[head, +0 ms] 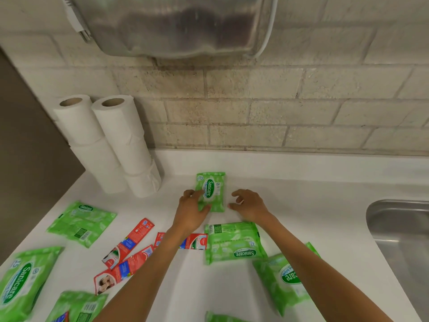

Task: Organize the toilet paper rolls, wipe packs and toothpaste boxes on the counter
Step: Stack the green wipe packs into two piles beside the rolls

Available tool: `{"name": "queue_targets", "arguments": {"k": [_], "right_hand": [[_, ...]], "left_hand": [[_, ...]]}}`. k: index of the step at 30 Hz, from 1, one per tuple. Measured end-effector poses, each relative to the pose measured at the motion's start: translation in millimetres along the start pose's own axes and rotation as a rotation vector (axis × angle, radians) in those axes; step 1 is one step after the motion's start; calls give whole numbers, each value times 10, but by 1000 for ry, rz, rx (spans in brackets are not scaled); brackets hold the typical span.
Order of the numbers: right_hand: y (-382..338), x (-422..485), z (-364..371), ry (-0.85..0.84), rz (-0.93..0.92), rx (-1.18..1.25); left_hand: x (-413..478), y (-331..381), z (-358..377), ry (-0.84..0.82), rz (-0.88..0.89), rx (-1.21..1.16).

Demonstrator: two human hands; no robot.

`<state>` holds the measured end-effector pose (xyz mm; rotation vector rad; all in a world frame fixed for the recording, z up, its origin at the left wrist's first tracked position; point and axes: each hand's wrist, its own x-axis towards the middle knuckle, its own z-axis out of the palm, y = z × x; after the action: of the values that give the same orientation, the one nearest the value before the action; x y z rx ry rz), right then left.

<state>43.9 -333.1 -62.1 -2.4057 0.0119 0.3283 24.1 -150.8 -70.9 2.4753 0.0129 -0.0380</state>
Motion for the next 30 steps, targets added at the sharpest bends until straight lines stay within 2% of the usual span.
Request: {"name": "queue_targets", "arguments": {"k": [3,5,11,15,23,26,28,30], "right_hand": [[73,-131,-89,25,3,61],[124,-245,-135,43,4,103],[261,-568,-209,92,-4,185],[320,-706,-260,141,-9,209],[415,-818,-337,168,11,293],[419,-828,-356,194,18,367],[428,-826,-364,251,23,417],[435,-829,-357,320,33,508]], "left_hand": [[-205,52,-13,-10,87,-50],[-361,90,0,-87,146,-34],[-652,199,130,-347,323,321],[-637,281,174,-402,336,460],[-566,371,200,-436,245,465],[-590,353,190,-392,192,392],[-604,348,129,-377,81,182],[-641,377,24,-370,-64,-140]]}}
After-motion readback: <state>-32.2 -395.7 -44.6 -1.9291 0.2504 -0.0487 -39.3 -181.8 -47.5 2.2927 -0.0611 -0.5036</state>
